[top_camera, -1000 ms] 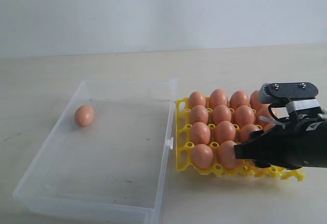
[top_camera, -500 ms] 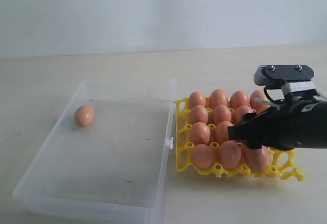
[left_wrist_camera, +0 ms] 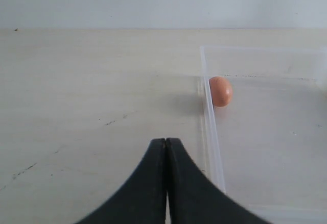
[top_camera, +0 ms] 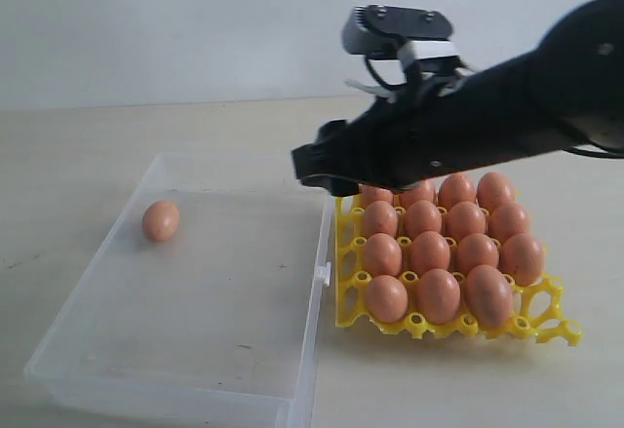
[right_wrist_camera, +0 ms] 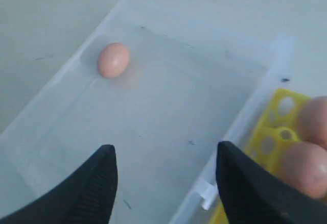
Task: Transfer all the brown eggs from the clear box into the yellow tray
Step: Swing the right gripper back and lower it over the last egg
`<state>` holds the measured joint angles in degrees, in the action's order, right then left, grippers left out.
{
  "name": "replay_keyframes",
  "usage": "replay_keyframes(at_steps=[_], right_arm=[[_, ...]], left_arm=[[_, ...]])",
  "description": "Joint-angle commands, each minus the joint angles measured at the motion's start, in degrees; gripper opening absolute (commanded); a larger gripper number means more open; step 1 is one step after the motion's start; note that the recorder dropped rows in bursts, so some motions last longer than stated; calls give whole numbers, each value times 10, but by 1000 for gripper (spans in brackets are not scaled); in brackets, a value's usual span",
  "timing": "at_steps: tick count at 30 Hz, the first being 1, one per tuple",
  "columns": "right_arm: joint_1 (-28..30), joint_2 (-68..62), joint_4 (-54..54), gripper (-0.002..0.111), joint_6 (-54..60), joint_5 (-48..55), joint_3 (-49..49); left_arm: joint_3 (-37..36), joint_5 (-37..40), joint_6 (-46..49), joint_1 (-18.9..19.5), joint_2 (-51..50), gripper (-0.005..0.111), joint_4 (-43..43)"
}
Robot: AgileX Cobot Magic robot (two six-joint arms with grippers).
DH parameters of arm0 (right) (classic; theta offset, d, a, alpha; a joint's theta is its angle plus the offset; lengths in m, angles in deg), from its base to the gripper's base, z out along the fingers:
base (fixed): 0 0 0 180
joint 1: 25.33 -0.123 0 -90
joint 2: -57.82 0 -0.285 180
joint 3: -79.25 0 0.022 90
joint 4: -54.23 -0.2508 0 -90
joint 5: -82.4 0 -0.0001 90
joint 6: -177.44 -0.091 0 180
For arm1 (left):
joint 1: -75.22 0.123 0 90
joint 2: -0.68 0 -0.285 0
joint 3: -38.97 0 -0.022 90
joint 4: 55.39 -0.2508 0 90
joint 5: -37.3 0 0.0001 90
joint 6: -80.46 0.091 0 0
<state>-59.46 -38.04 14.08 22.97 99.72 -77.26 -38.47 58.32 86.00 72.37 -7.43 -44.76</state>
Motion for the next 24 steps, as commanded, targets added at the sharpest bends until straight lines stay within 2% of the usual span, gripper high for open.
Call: replay_keyframes(at_steps=[1,15,24], right_arm=[[-30,-87,0,55,-1,58,-104],[-35,-381,-31,55,-104,223,-464],[-35,-488,-55,55,-160,260,-595]], left_arm=[[2,-2,3,1,3,0,1],[2,-2,3,1,3,0,1],[2,-2,3,1,3,0,1]])
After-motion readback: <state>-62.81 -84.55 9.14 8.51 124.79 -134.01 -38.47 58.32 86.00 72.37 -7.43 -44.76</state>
